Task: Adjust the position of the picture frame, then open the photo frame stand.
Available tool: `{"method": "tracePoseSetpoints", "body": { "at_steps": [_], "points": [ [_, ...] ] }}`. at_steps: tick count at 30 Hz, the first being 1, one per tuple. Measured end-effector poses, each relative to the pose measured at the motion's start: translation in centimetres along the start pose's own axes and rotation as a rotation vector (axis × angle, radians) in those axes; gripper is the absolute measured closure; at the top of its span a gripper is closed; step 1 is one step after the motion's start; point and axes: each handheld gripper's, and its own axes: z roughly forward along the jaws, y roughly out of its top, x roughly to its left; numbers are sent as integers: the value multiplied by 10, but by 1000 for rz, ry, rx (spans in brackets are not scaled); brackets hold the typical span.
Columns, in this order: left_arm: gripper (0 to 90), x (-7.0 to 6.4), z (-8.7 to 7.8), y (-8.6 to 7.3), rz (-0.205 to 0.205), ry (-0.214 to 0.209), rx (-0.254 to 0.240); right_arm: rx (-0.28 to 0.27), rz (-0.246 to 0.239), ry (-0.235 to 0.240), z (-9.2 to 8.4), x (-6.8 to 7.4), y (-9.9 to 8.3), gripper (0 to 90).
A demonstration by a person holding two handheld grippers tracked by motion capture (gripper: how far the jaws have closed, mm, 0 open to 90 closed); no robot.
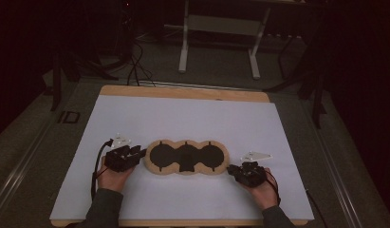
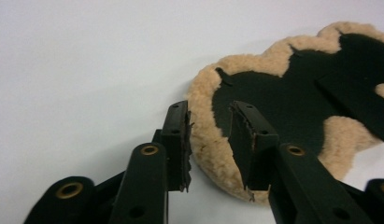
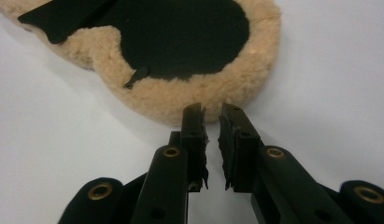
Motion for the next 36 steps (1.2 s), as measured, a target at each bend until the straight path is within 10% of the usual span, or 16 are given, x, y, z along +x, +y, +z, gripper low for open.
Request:
{"method": "tracePoseSetpoints", "body": {
  "at_steps": [36],
  "points": [
    [566,-42,-10,12,139,-117,-59,-87,154,-29,-14,-24,-3,645]
  ]
}}
